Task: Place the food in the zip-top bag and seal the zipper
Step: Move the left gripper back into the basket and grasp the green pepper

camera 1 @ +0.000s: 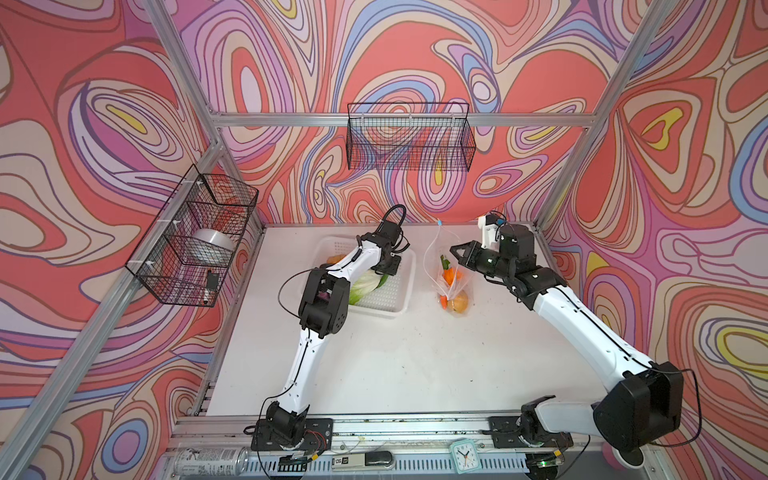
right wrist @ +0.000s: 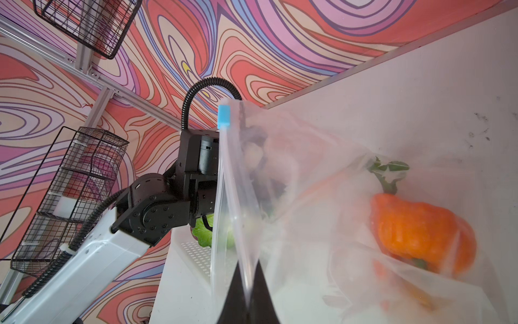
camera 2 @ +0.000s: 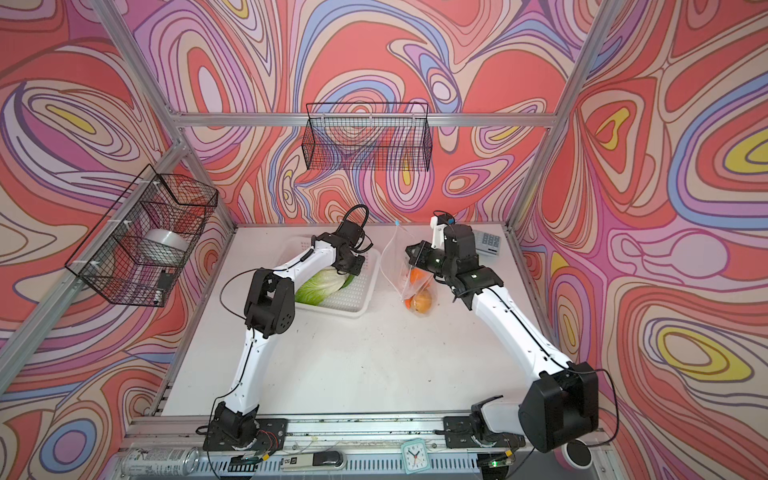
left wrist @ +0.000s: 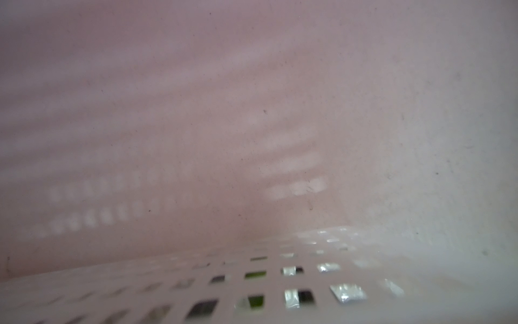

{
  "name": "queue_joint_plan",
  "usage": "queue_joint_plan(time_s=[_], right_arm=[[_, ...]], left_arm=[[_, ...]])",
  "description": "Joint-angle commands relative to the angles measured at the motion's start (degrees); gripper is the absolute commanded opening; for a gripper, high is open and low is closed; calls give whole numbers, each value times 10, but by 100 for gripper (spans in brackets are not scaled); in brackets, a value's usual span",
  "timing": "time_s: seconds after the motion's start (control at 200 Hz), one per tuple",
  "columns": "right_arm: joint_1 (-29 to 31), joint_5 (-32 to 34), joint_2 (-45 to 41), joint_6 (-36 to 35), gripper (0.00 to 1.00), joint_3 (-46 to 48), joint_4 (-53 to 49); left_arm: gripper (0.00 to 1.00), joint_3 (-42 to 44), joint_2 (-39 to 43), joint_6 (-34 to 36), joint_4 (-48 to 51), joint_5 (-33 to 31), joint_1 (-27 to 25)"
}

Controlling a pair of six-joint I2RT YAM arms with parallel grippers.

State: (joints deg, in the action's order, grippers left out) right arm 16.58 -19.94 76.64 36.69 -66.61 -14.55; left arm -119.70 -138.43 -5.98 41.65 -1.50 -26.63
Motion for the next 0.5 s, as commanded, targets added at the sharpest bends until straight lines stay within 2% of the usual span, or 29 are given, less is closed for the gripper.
queue_joint_plan(time_s=[0.0, 0.33, 0.496], right_arm=[[-1, 8, -4, -7, 0, -17, -7], [-1, 7, -4, -6, 0, -15, -3], [-1, 6, -6, -4, 0, -13, -1]], left_arm=[[45, -6, -36, 8, 57, -10, -3], [48, -44, -30, 34, 143, -127, -34], [47, -68, -56, 39, 173, -123, -37]])
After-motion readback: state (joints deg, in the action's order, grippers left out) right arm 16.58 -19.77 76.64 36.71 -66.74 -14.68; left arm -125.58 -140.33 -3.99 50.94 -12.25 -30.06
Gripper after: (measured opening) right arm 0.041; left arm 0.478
